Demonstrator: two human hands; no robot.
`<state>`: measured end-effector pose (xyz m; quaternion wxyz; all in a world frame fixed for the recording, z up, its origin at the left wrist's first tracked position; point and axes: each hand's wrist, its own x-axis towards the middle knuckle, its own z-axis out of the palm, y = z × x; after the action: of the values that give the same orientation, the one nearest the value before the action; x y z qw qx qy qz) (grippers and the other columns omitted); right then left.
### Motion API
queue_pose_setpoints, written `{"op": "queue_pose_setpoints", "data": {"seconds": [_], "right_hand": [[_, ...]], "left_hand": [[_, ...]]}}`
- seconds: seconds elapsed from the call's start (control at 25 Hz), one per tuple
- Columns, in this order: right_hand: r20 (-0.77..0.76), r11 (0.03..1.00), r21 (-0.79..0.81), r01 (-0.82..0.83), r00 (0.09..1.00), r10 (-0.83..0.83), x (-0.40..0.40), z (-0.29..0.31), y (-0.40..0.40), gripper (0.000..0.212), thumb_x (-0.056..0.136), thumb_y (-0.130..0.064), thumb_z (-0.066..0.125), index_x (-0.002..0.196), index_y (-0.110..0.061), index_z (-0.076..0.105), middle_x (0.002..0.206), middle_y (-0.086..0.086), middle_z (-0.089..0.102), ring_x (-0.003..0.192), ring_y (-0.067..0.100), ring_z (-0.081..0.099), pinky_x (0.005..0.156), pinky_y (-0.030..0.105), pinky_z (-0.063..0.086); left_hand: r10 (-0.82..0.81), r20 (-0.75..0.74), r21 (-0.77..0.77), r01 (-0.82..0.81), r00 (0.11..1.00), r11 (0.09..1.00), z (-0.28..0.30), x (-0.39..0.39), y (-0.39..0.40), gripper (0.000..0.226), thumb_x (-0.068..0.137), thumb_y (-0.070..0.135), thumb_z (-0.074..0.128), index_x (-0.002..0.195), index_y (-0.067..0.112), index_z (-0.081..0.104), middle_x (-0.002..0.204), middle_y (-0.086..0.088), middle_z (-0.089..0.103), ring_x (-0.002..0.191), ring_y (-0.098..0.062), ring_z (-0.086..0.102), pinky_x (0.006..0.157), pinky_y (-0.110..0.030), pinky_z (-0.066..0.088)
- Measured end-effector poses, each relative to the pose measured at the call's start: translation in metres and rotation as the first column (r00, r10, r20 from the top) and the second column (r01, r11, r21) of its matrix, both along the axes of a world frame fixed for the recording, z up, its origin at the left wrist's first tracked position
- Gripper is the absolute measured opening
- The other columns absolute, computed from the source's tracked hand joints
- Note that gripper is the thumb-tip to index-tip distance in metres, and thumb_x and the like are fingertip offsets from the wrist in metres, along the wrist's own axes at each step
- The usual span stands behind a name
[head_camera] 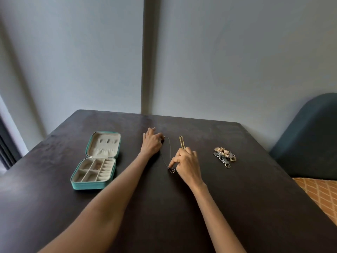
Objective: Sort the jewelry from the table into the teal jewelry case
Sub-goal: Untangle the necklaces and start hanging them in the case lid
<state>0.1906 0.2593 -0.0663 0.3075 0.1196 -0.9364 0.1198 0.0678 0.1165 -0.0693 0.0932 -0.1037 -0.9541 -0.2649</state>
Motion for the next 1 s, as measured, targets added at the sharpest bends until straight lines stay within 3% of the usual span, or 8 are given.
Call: {"op": "queue_pose_setpoints", "data": {"seconds": [0.12, 0.48, 0.64, 0.76, 1.0], "right_hand": [[-0.003, 0.997, -0.071, -0.01, 1.0, 0.009, 0.009, -0.005, 0.005, 0.042, 0.063, 0.009, 0.061, 0.059, -0.031, 0.072, 0.064, -0.009, 0.052, 0.071, 0.009, 0.044, 0.066, 0.024, 0.029], [0.036, 0.979, -0.157, -0.13, 0.99, 0.137, 0.005, -0.01, 0.004, 0.047, 0.065, 0.009, 0.046, 0.062, -0.029, 0.074, 0.063, -0.009, 0.051, 0.074, 0.005, 0.038, 0.07, 0.013, 0.021], [0.037, 0.981, -0.161, -0.11, 0.992, 0.117, 0.003, -0.009, 0.004, 0.048, 0.069, 0.008, 0.045, 0.071, -0.03, 0.075, 0.066, -0.009, 0.052, 0.075, 0.004, 0.039, 0.07, 0.015, 0.023], [0.068, 0.983, -0.179, -0.047, 0.996, 0.06, 0.002, -0.008, 0.005, 0.053, 0.071, 0.009, 0.041, 0.083, -0.03, 0.075, 0.074, -0.009, 0.054, 0.081, 0.009, 0.044, 0.072, 0.022, 0.033], [0.052, 0.987, -0.156, -0.046, 0.997, 0.055, 0.004, -0.01, 0.003, 0.048, 0.069, 0.006, 0.044, 0.071, -0.031, 0.075, 0.067, -0.01, 0.051, 0.077, 0.005, 0.038, 0.073, 0.017, 0.025]], "left_hand": [[0.003, 0.057, -0.009, -0.003, 0.998, 1.0, 0.002, -0.01, 0.0, 0.032, 0.094, 0.017, 0.04, 0.121, 0.021, 0.059, 0.151, -0.019, 0.024, 0.142, -0.032, 0.015, 0.114, -0.043, 0.019], [-0.003, 0.12, -0.006, 0.004, 0.993, 1.0, 0.002, -0.047, 0.005, 0.034, 0.098, 0.024, 0.035, 0.123, 0.031, 0.057, 0.155, -0.014, 0.016, 0.145, -0.032, 0.003, 0.117, -0.045, 0.006], [-0.032, 0.102, -0.038, 0.036, 0.994, 0.999, -0.003, -0.05, 0.005, 0.034, 0.099, 0.027, 0.033, 0.125, 0.032, 0.055, 0.155, -0.014, 0.017, 0.146, -0.03, 0.003, 0.118, -0.046, 0.007], [-0.045, 0.084, -0.045, 0.049, 0.995, 0.998, -0.004, -0.048, 0.005, 0.035, 0.099, 0.027, 0.033, 0.127, 0.031, 0.053, 0.154, -0.015, 0.017, 0.145, -0.032, 0.004, 0.119, -0.043, 0.009], [-0.047, 0.059, -0.041, 0.05, 0.997, 0.998, -0.008, -0.052, 0.005, 0.033, 0.099, 0.026, 0.034, 0.124, 0.031, 0.056, 0.153, -0.018, 0.02, 0.145, -0.032, 0.006, 0.118, -0.041, 0.012]]}}
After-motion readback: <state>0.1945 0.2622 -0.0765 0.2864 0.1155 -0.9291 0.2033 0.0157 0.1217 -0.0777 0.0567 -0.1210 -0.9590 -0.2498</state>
